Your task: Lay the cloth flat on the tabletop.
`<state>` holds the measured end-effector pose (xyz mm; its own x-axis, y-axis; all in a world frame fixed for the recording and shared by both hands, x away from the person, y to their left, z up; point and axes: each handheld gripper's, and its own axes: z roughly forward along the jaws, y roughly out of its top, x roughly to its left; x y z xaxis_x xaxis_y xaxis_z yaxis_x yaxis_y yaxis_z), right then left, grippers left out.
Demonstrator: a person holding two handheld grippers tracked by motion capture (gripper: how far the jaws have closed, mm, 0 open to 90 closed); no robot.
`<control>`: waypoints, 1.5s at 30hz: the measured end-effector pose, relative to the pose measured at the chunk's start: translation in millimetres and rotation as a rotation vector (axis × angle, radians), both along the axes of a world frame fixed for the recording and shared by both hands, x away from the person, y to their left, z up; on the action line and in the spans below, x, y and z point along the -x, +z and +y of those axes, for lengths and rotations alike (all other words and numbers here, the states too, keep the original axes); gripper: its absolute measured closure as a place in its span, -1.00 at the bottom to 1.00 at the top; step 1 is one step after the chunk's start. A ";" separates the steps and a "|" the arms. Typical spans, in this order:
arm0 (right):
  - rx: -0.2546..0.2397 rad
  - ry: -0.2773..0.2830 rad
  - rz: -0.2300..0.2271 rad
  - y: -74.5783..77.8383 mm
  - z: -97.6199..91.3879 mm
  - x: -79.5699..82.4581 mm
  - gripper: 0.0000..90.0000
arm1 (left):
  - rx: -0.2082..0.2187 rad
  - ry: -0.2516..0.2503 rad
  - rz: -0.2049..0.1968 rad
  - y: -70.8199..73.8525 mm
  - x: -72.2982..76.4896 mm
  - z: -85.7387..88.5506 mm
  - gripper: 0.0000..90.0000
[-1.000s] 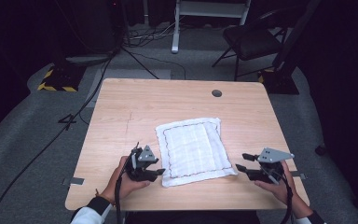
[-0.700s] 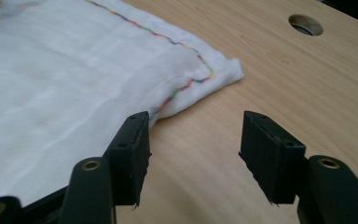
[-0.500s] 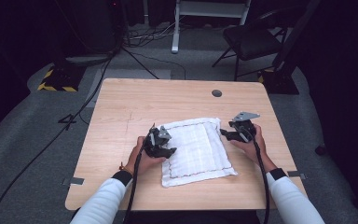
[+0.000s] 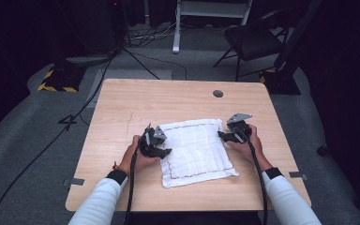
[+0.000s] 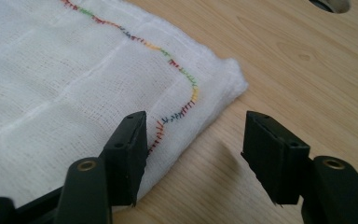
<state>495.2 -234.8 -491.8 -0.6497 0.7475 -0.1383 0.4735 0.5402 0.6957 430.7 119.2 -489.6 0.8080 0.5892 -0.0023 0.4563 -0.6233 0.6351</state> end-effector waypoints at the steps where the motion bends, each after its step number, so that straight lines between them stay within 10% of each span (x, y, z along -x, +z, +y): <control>1: 0.000 0.000 0.000 0.0 0.0 0.0 -0.09 | -0.009 0.008 -0.008 0.3 -0.2 1.1 0.02; 7: 0.042 -0.002 0.053 6.4 -5.4 -1.8 -0.12 | -0.004 0.039 -0.011 1.0 -6.5 9.9 -0.21; 14: -0.044 -0.048 0.010 21.2 -5.2 -15.3 0.01 | 0.162 0.158 0.005 21.1 -32.6 27.0 -0.45; 20: -0.040 -0.048 0.018 14.9 -1.0 -33.8 -0.01 | 0.049 0.241 -0.071 9.8 -55.3 23.3 -0.38; 32: -0.111 -0.064 0.116 -0.4 -3.3 -52.7 0.05 | 0.055 0.278 0.013 -6.6 -78.4 18.2 -0.49; 35: -0.113 -0.041 0.133 1.3 -3.1 -54.5 0.31 | 0.066 0.266 0.015 -5.3 -77.1 18.8 -0.30; 38: -0.122 0.004 0.154 2.7 0.5 -51.6 0.76 | 0.102 0.231 0.022 -4.7 -75.8 22.0 0.34; 45: -0.136 0.039 0.073 21.4 0.1 -37.9 0.87 | 0.110 0.156 -0.026 10.4 -69.3 27.3 0.87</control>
<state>533.1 -234.8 -470.3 -0.6831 0.7302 0.0113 0.5060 0.4622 0.7282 500.0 146.5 -479.3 0.7077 0.7045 -0.0538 0.5244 -0.4727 0.7082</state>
